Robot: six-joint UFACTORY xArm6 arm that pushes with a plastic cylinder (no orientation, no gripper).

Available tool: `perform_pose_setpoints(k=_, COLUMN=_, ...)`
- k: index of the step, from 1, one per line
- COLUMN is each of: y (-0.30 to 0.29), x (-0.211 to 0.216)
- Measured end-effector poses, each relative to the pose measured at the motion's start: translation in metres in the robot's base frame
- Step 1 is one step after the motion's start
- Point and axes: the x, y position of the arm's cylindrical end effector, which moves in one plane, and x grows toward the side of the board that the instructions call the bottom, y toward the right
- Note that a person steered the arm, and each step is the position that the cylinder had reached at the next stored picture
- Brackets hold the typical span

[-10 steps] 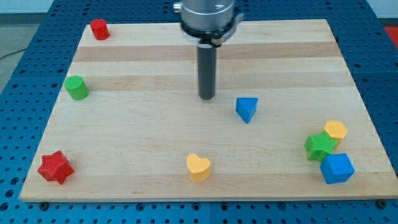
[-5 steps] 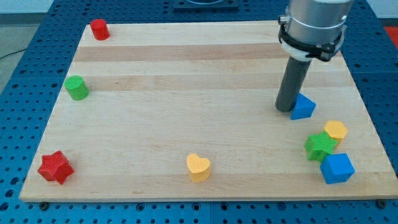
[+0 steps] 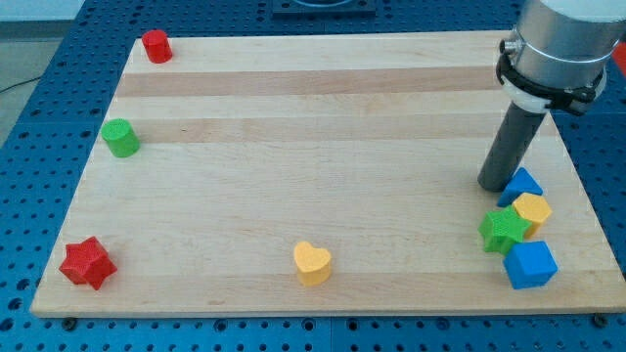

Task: Push blue triangle into yellow hexagon

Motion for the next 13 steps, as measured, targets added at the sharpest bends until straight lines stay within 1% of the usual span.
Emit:
perform_pose_setpoints(k=1, y=0.0, x=0.018)
perform_pose_setpoints(k=2, y=0.0, x=0.017)
perform_pose_setpoints(k=3, y=0.001, x=-0.014)
perform_pose_setpoints(k=4, y=0.01, x=-0.027)
perform_pose_setpoints(k=7, y=0.018, x=0.013)
perform_pose_setpoints(k=8, y=0.018, x=0.018)
perform_pose_setpoints(k=9, y=0.015, x=-0.006)
perform_pose_setpoints(k=10, y=0.035, x=-0.022)
perform_pose_setpoints(k=11, y=0.051, x=-0.016)
perform_pose_setpoints(k=13, y=0.048, x=0.017)
